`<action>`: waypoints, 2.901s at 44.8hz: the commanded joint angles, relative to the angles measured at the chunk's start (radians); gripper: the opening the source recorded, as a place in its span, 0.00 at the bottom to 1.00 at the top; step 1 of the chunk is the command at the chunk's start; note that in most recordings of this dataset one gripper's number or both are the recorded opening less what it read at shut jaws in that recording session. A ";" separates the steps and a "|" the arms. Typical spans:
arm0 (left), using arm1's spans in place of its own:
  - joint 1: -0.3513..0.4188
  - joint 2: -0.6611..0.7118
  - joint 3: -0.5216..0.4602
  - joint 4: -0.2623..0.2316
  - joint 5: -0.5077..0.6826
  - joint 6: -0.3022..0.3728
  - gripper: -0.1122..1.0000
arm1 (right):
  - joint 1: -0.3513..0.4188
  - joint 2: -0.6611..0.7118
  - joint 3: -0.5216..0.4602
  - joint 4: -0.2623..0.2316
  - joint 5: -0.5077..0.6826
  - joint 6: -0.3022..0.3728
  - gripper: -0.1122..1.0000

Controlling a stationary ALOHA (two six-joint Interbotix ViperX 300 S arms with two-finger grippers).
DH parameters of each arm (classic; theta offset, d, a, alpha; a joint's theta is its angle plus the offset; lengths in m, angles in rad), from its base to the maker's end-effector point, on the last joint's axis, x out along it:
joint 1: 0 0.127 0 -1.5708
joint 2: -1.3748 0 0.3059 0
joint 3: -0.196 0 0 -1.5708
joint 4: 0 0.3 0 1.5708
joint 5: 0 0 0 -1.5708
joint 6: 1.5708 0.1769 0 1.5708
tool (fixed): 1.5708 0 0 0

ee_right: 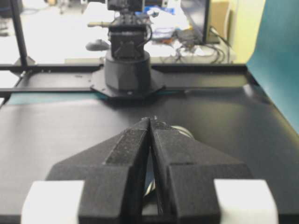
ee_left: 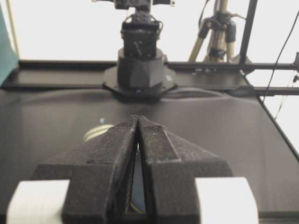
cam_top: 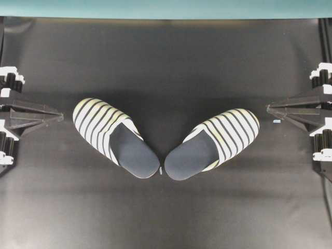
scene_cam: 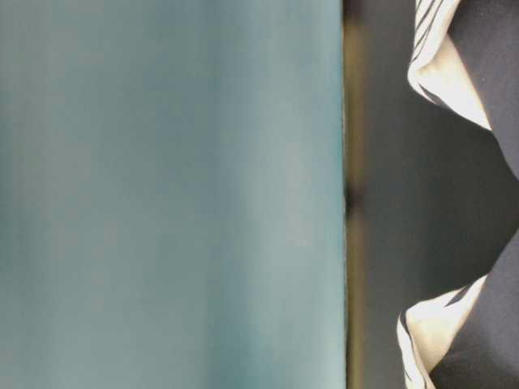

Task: Arrange the slippers with the left arm.
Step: 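Move the left gripper toward the left striped slipper's heel, then lower the left gripper and pinch the left slipper's heel edge, then rotate the held left slipper to point straight forward, then release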

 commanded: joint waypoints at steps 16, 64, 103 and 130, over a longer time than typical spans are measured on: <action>0.069 0.227 -0.166 0.041 0.342 -0.268 0.10 | 0.000 0.003 -0.014 0.003 0.089 -0.006 0.10; 0.146 0.956 -0.652 0.048 1.124 -0.520 0.84 | 0.000 -0.018 0.025 0.003 0.138 -0.006 0.10; 0.175 1.000 -0.719 0.060 1.149 -0.304 0.12 | 0.000 -0.020 0.043 0.005 0.133 -0.006 0.10; 0.179 1.040 -0.884 0.066 1.138 0.003 0.12 | 0.000 -0.029 0.066 0.003 0.140 -0.006 0.10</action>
